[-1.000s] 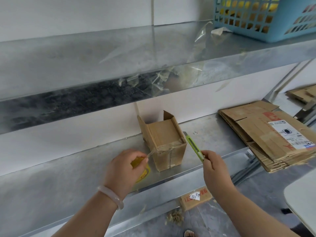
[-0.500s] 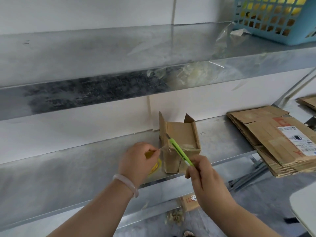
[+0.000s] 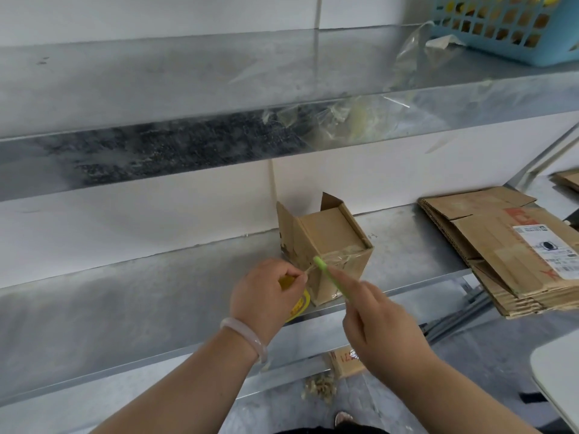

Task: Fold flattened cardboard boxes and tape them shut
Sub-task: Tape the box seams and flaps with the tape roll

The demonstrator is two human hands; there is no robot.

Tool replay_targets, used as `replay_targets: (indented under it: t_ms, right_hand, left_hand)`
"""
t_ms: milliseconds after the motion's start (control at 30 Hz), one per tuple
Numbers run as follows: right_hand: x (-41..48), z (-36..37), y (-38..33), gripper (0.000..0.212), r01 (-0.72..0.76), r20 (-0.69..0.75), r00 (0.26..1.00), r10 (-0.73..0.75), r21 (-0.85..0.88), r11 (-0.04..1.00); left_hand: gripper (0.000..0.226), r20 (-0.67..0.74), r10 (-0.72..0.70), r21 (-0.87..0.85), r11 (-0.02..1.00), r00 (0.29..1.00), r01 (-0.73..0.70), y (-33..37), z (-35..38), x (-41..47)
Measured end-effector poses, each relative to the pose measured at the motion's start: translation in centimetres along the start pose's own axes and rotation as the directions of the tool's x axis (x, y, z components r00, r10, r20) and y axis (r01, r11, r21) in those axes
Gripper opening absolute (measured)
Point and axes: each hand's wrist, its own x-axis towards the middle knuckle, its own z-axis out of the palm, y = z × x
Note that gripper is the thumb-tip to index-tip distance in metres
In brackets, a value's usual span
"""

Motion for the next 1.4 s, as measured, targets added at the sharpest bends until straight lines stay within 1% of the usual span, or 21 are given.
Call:
replay_targets:
  t_ms: [100,167,267,400,467,533,667,833,967,1100,1133,1200,1267,1367,1400]
  right_hand:
    - [-1.4,0.5,-0.7,0.065,-0.021,0.13,0.991,0.026,-0.037,0.999]
    - [-1.4,0.9,-0.9,0.067,-0.056,0.148,0.987,0.063,-0.048,0.997]
    - [-0.5,0.5,-1.5,0.071,-0.104,0.197,0.972,0.126,-0.116,0.988]
    - [-0.5,-0.4,-1.7,0.076,-0.129,0.253,0.95,0.185,-0.221,0.967]
    - [-0.4,-0.3,-1.9,0.077,-0.125,0.283,0.939,0.193,-0.242,0.962]
    - [0.1,0.1,-1.9,0.078,-0.118,0.291,0.938,0.191,-0.249,0.961]
    - [0.3,0.2,-1.6,0.079,-0.113,0.294,0.938,0.186,-0.249,0.962]
    - [0.4,0.6,-1.6,0.08,-0.114,0.296,0.938,0.181,-0.229,0.967]
    - [0.4,0.5,-1.4,0.076,-0.098,0.308,0.937,0.163,-0.216,0.971]
    - [1.1,0.5,-1.4,0.076,-0.101,0.307,0.937,0.168,-0.224,0.969]
    - [1.4,0.5,-1.3,0.077,-0.105,0.294,0.941,0.168,-0.219,0.97]
    - [1.2,0.7,-0.8,0.078,-0.084,0.264,0.955,0.134,-0.191,0.978]
    - [0.6,0.9,0.0,0.08,-0.024,0.241,0.969,0.059,-0.145,0.989]
    - [-0.4,0.8,1.1,0.082,0.124,0.175,0.979,-0.106,-0.092,0.988]
    - [-0.7,0.8,1.7,0.08,0.182,0.126,0.977,-0.171,-0.082,0.98]
  left_hand:
    - [0.016,-0.01,0.001,0.001,1.0,1.0,-0.001,-0.1,0.4,0.1]
    - [0.015,-0.008,0.013,0.008,1.0,1.0,-0.013,0.0,0.5,0.0]
    - [0.013,-0.018,0.028,0.004,1.0,0.999,-0.028,0.2,0.5,0.0]
    - [0.011,-0.033,0.048,0.005,0.999,0.998,-0.048,0.2,0.6,0.0]
    - [0.011,-0.039,0.055,-0.009,0.998,0.998,-0.055,0.4,0.7,-0.1]
    - [0.011,-0.039,0.046,-0.021,0.999,0.998,-0.047,0.4,0.9,0.0]
    - [0.011,-0.066,-0.026,-0.047,0.999,0.997,0.023,0.2,0.6,0.3]
    - [0.011,-0.05,-0.023,-0.071,0.997,0.998,0.019,0.1,0.8,0.1]
    - [0.011,-0.061,-0.083,-0.103,0.992,0.995,0.076,-0.2,0.4,0.2]
    - [0.009,-0.06,0.013,-0.1,0.995,0.998,-0.019,-0.1,1.0,-0.1]
    - [0.009,-0.066,0.016,-0.103,0.994,0.998,-0.022,-0.1,1.1,-0.2]
    - [0.009,-0.086,0.002,-0.106,0.994,0.996,-0.011,-0.4,0.8,0.1]
    - [0.01,-0.117,-0.006,-0.082,0.997,0.993,-0.004,-1.3,0.2,0.6]
    - [0.01,-0.144,0.006,-0.022,1.0,0.99,-0.009,-3.0,-0.7,1.3]
    - [0.01,-0.148,0.011,0.004,1.0,0.989,-0.01,-3.5,-0.9,1.5]
